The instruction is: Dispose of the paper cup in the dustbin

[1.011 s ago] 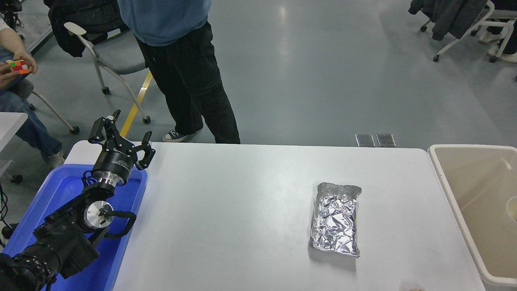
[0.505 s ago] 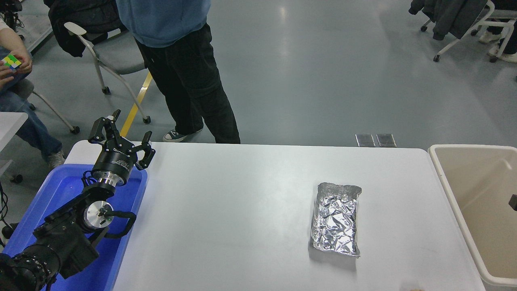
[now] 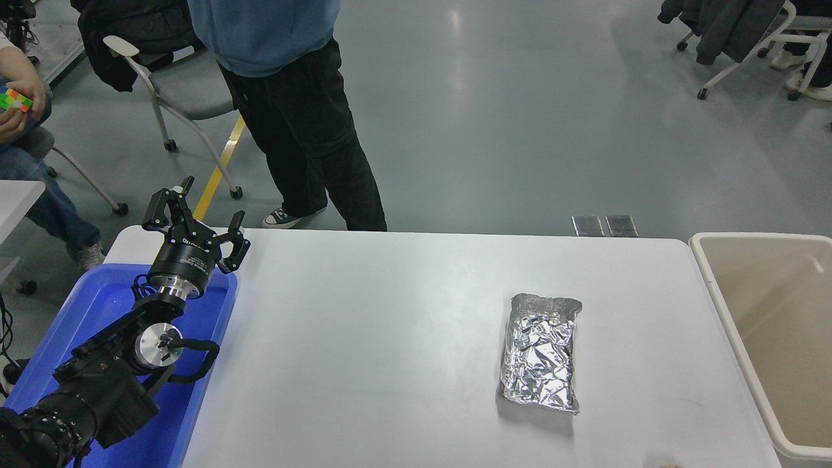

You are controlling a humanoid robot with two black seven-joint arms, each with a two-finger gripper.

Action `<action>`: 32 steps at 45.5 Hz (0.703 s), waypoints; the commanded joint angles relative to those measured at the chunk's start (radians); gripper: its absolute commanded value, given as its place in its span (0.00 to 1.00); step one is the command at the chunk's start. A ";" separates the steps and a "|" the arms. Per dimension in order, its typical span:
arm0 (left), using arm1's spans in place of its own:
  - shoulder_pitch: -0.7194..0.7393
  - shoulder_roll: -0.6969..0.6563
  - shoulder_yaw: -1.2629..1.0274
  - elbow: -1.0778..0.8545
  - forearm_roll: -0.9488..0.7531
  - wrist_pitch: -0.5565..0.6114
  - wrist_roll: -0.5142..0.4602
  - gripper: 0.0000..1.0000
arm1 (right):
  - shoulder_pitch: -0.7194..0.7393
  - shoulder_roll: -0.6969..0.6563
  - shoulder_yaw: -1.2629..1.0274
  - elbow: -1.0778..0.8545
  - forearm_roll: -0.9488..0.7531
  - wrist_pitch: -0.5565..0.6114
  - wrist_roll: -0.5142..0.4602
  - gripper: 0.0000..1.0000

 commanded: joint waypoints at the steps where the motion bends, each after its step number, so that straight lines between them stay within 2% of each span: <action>1: 0.000 0.000 -0.001 0.000 0.000 0.000 0.000 1.00 | 0.057 -0.082 0.186 0.168 0.112 0.026 0.003 0.99; 8: 0.000 0.000 0.001 0.000 0.000 0.000 0.000 1.00 | 0.054 -0.102 0.503 0.305 0.123 0.034 0.004 0.99; 13: 0.000 0.000 0.001 0.002 0.000 0.000 0.000 1.00 | 0.000 -0.177 0.747 0.596 0.121 0.028 0.004 0.99; 17: 0.000 0.000 0.001 0.000 0.000 0.000 0.000 1.00 | -0.072 -0.190 0.922 0.750 0.120 0.017 0.004 0.99; 26: 0.000 0.000 0.001 0.000 0.000 0.000 0.000 1.00 | -0.198 -0.093 1.303 0.862 0.109 0.000 0.013 0.99; 32: 0.000 0.000 0.001 0.000 0.000 0.000 0.000 1.00 | -0.244 0.008 1.421 0.888 0.101 -0.008 0.046 0.99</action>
